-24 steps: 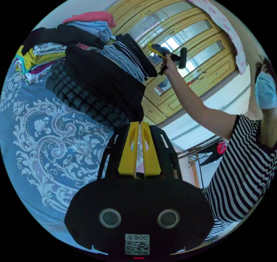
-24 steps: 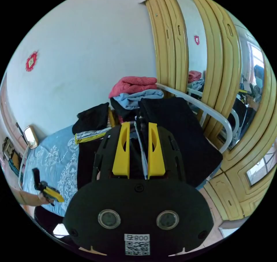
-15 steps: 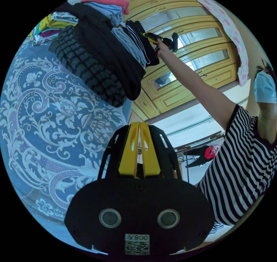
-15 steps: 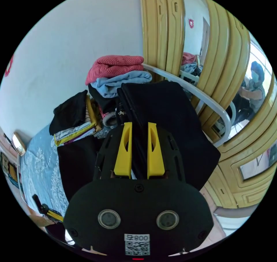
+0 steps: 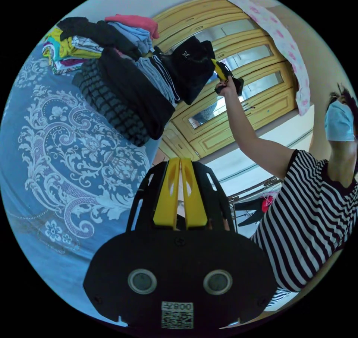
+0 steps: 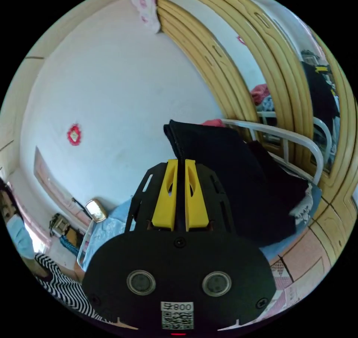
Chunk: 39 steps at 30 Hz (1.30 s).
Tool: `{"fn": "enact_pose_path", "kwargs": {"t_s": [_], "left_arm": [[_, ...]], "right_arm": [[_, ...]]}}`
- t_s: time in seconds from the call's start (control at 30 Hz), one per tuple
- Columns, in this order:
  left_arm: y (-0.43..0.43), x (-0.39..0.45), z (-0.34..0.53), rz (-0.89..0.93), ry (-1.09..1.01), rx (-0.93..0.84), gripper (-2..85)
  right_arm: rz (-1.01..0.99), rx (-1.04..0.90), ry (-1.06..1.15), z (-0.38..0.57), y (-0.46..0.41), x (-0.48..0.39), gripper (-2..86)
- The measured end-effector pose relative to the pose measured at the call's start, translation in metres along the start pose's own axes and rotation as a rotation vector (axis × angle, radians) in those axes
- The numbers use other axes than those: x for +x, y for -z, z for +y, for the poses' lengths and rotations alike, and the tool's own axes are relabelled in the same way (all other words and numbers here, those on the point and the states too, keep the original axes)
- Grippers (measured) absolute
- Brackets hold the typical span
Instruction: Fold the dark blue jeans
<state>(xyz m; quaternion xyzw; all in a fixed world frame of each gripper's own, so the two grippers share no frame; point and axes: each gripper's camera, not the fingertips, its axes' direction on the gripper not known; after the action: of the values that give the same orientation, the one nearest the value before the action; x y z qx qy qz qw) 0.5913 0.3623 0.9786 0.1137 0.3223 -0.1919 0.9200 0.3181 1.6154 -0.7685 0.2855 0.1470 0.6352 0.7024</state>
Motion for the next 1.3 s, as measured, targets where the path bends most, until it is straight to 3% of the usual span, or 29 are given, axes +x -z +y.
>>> {"fn": "enact_pose_path", "kwargs": {"t_s": [0.23,0.4,0.47,0.57,0.73,0.8,0.93,1.03,1.3], "left_arm": [[0.102,0.115,0.041,-0.003,-0.069,0.16,2.5],[0.19,0.187,0.081,0.03,-0.091,0.396,4.7],[0.229,0.217,0.106,0.044,-0.079,0.473,6.3],[0.279,0.251,0.141,-0.031,-0.052,0.517,10.5],[0.353,0.308,0.197,-0.279,-0.074,0.529,16.9],[0.373,0.334,0.216,-0.184,-0.155,0.542,17.1],[0.411,0.418,0.263,-0.35,-0.24,0.512,11.7],[0.44,0.457,0.295,-0.328,-0.219,0.47,2.6],[0.544,0.546,0.411,-0.468,-0.157,0.628,3.6]], "right_arm": [[-0.439,0.107,0.24,-0.047,0.068,-0.174,1.8],[-0.564,0.004,0.305,-0.059,0.068,-0.289,1.7],[-0.498,-0.068,0.31,-0.048,0.06,-0.325,1.8],[-0.671,-0.161,0.254,-0.037,0.048,-0.365,1.7],[-0.796,-0.15,0.367,-0.049,0.065,-0.478,1.5],[-0.788,-0.147,0.433,-0.051,0.072,-0.524,1.5],[-0.883,-0.184,0.469,-0.042,0.07,-0.609,1.4],[-0.9,-0.218,0.447,-0.028,0.061,-0.649,1.4],[-0.876,-0.281,0.344,0.016,0.032,-0.724,1.6]]}}
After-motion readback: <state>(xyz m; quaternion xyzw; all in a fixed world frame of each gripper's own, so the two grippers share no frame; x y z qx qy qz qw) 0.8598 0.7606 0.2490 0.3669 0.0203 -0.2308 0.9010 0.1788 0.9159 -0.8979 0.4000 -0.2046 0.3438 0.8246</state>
